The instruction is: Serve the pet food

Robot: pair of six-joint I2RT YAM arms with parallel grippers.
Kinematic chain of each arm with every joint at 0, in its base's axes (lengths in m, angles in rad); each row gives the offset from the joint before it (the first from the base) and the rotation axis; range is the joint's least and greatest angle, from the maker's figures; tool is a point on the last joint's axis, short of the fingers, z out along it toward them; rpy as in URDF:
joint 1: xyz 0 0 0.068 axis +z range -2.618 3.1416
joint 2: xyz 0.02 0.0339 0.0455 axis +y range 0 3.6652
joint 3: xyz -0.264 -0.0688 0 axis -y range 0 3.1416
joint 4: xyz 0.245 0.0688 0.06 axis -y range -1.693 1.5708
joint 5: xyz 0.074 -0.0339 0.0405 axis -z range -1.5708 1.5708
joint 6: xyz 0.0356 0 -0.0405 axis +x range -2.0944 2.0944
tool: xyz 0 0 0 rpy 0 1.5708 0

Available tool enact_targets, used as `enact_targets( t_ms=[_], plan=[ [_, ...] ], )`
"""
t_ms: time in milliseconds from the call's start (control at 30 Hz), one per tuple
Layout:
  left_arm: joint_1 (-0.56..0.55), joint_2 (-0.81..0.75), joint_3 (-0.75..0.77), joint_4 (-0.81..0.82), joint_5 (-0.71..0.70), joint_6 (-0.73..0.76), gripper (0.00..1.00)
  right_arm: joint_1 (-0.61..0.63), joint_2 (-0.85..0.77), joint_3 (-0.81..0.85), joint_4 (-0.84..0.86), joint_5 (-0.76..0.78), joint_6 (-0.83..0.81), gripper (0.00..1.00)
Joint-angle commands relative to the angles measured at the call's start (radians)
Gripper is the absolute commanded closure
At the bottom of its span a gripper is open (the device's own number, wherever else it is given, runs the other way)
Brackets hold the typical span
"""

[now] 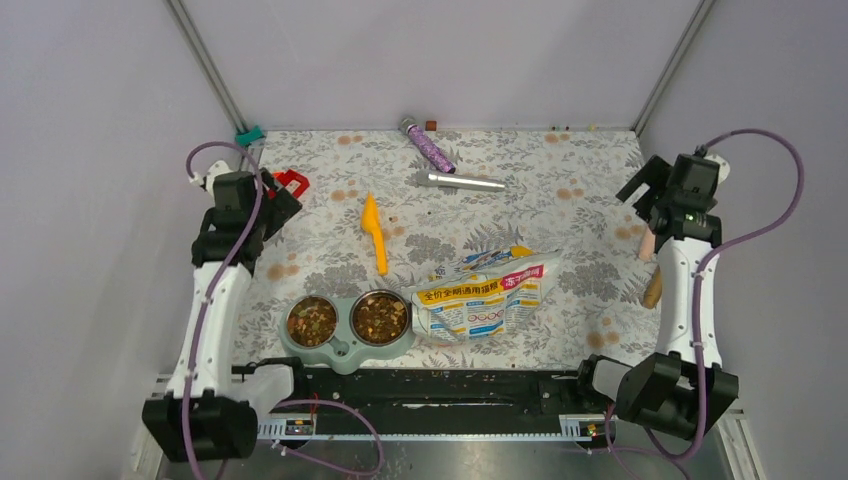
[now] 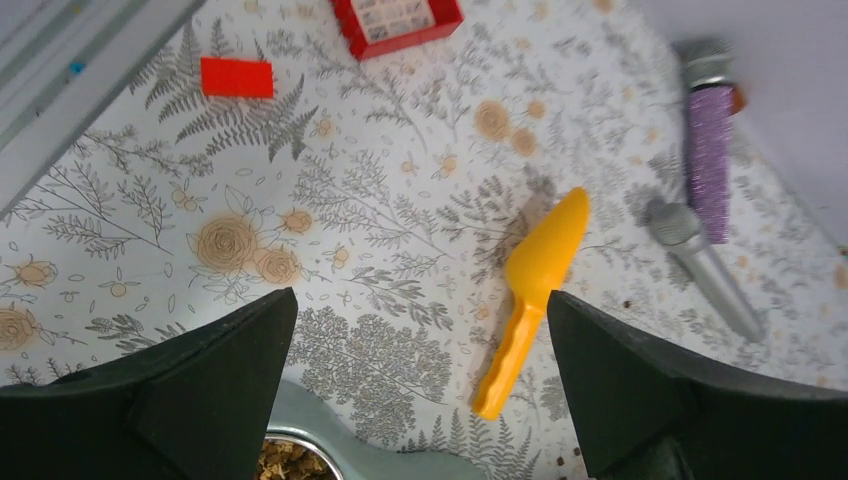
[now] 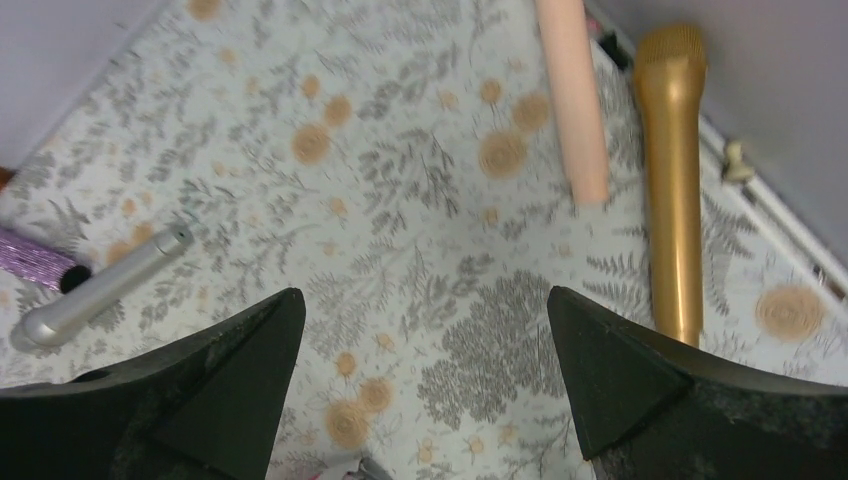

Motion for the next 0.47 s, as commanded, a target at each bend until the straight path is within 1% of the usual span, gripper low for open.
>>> enact_targets(
  t_ms=[0,100,233,433],
  plan=[
    [-0.003,-0.179,-0.021,0.087,-0.064,0.008,0.02,0.0,-0.079,-0.092,0.066,0.08,0.102,0.01],
    [-0.003,-0.262,-0.061,0.086,-0.091,0.014,0.01,0.0,-0.124,-0.126,0.103,0.098,0.099,0.01],
    [-0.003,-0.368,-0.131,0.127,-0.122,0.032,0.01,0.0,-0.187,-0.182,0.148,0.12,0.104,0.01],
    [-0.004,-0.401,-0.148,0.133,-0.133,0.044,0.01,0.0,-0.248,-0.203,0.165,0.092,0.124,0.0]
  ],
)
